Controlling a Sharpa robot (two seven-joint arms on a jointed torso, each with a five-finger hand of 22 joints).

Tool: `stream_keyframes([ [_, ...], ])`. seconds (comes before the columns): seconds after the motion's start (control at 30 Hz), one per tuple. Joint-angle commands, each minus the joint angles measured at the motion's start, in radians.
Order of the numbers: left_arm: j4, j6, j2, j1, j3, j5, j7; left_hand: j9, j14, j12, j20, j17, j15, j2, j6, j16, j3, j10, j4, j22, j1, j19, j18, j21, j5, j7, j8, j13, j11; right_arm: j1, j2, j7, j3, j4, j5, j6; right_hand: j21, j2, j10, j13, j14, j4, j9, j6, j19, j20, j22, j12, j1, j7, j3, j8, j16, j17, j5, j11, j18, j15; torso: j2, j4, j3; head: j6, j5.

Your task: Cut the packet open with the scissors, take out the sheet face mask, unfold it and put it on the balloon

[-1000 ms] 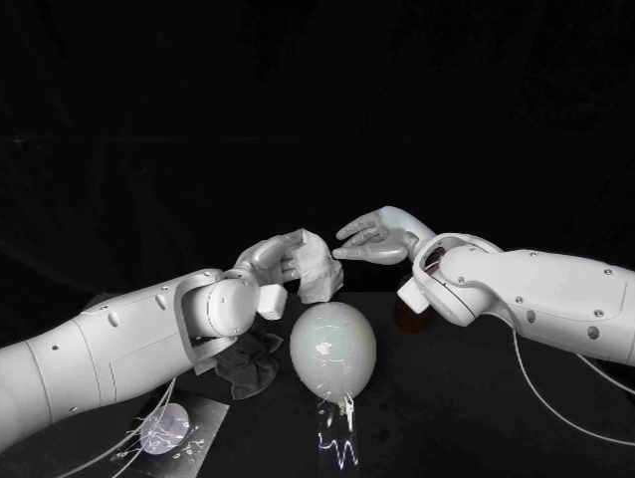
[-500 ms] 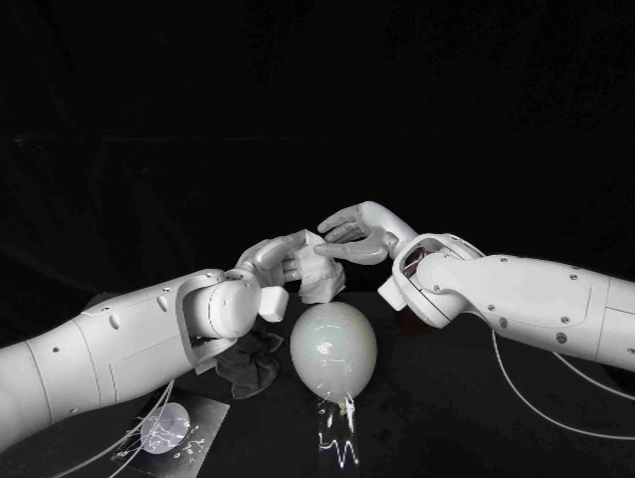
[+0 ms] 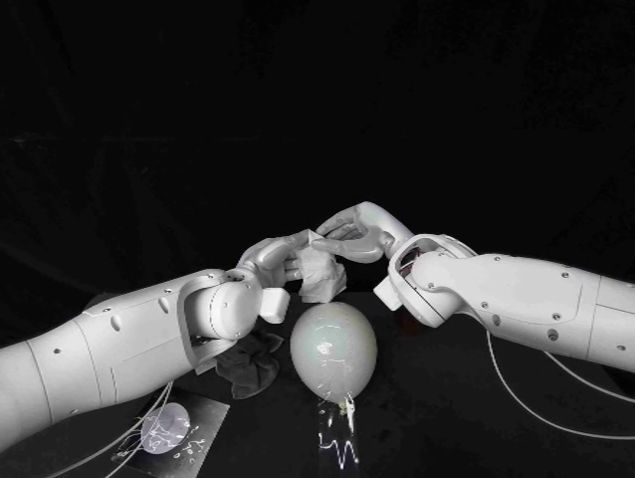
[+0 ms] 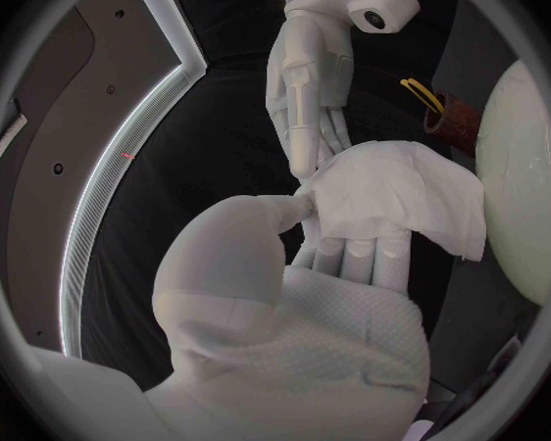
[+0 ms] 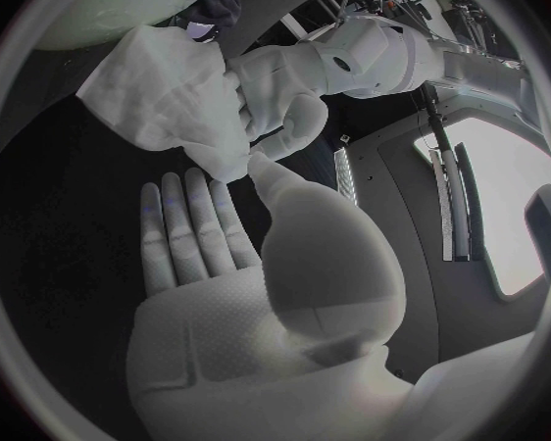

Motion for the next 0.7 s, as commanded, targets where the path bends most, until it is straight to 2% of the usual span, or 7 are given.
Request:
stream_keyframes([
  [0.03, 0.004, 0.025, 0.002, 0.002, 0.001, -0.026, 0.024, -0.001, 0.005, -0.006, 0.001, 0.002, 0.0, -0.009, 0.006, -0.006, -0.006, 0.004, -0.001, -0.001, 0.002, 0.003, 0.015, -0.006, 0.0, 0.0, -0.006, -0.001, 0.001, 0.0, 0.002, 0.003, 0.001, 0.002, 0.026, 0.019, -0.005, 0.012, 0.013, 0.0, 0.004, 0.01, -0.002, 0.015, 0.008, 0.001, -0.002, 0.008, 0.004, 0.031, 0.003, 0.006, 0.009, 0.002, -0.005, -0.004, 0.005, -0.006, 0.0, -0.0002, 0.0001, 0.0, -0.001],
  [0.1, 0.004, 0.027, 0.002, 0.002, 0.001, -0.028, 0.025, -0.002, 0.005, -0.007, 0.001, 0.002, 0.001, -0.009, 0.006, -0.007, -0.007, 0.004, 0.0, -0.001, 0.002, 0.003, 0.015, -0.007, 0.0, 0.0, -0.007, -0.001, 0.001, 0.0, 0.001, 0.004, 0.001, 0.002, 0.028, 0.019, -0.005, 0.02, 0.023, 0.0, 0.01, 0.018, -0.002, 0.027, 0.011, 0.001, -0.003, 0.013, 0.006, 0.026, 0.008, 0.008, 0.016, 0.002, -0.006, -0.009, 0.008, -0.009, 0.0, -0.0002, 0.0001, 0.0, -0.002],
  [0.17, 0.004, 0.028, 0.002, 0.002, 0.001, -0.03, 0.026, -0.003, 0.004, -0.008, 0.001, 0.002, 0.001, -0.008, 0.007, -0.008, -0.009, 0.004, 0.001, -0.002, 0.001, 0.002, 0.015, -0.007, 0.0, 0.001, -0.008, -0.001, 0.002, -0.001, 0.0, 0.008, 0.001, 0.002, 0.029, 0.017, 0.0, 0.038, 0.046, -0.002, 0.029, 0.036, -0.005, 0.059, 0.025, 0.0, -0.004, 0.022, 0.026, 0.012, 0.035, 0.011, 0.038, 0.004, -0.009, -0.024, 0.017, -0.02, 0.0, 0.0001, -0.0001, 0.0, -0.003],
  [0.37, 0.005, 0.032, 0.002, 0.002, 0.001, -0.033, 0.028, -0.006, 0.003, -0.011, 0.002, 0.002, 0.001, -0.007, 0.009, -0.01, -0.013, 0.005, 0.004, -0.002, 0.001, 0.001, 0.015, -0.01, 0.0, 0.001, -0.011, -0.001, 0.002, -0.001, -0.001, 0.021, 0.001, 0.004, 0.028, 0.002, 0.015, 0.031, 0.092, -0.004, 0.066, 0.048, -0.008, 0.109, 0.061, -0.005, -0.004, 0.026, 0.064, -0.013, 0.093, 0.017, 0.071, 0.006, -0.014, -0.044, 0.024, -0.038, 0.0, 0.0005, -0.0002, -0.001, -0.004],
  [0.53, 0.006, 0.036, 0.003, 0.002, 0.001, -0.034, 0.029, -0.007, 0.003, -0.011, 0.002, 0.002, 0.002, -0.006, 0.01, -0.011, -0.015, 0.005, 0.004, -0.002, 0.001, 0.0, 0.015, -0.011, 0.0, 0.001, -0.012, -0.002, 0.002, -0.001, -0.002, 0.02, 0.001, 0.005, 0.017, -0.006, 0.023, 0.015, 0.125, -0.003, 0.091, 0.035, -0.005, 0.136, 0.08, -0.012, -0.004, 0.023, 0.092, -0.025, 0.132, 0.026, 0.083, 0.012, -0.015, -0.056, 0.025, -0.048, 0.0, 0.0009, -0.0004, -0.002, -0.004],
  [0.57, 0.006, 0.037, 0.003, 0.002, 0.001, -0.035, 0.029, -0.007, 0.003, -0.012, 0.003, 0.002, 0.002, -0.006, 0.01, -0.012, -0.016, 0.005, 0.005, -0.002, 0.001, 0.0, 0.015, -0.011, 0.0, 0.001, -0.013, -0.002, 0.002, -0.002, -0.002, 0.02, 0.001, 0.006, 0.014, -0.011, 0.027, 0.014, 0.144, -0.002, 0.104, 0.019, -0.001, 0.15, 0.09, -0.016, -0.002, 0.027, 0.114, -0.033, 0.15, 0.035, 0.09, 0.016, -0.016, -0.065, 0.026, -0.054, 0.0, 0.0009, -0.0004, -0.002, -0.004],
  [0.7, 0.007, 0.045, 0.003, 0.002, 0.001, -0.041, 0.031, -0.008, 0.003, -0.013, 0.003, 0.003, 0.002, -0.007, 0.011, -0.013, -0.018, 0.005, 0.004, -0.002, 0.002, 0.0, 0.015, -0.012, 0.0, 0.0, -0.014, -0.002, 0.002, -0.002, -0.001, 0.015, 0.001, 0.006, 0.004, -0.025, 0.041, 0.012, 0.18, 0.0, 0.134, -0.01, 0.009, 0.175, 0.115, -0.026, 0.003, 0.032, 0.142, -0.044, 0.178, 0.055, 0.102, 0.024, -0.017, -0.078, 0.026, -0.065, 0.0, 0.0007, -0.0004, -0.003, -0.005],
])
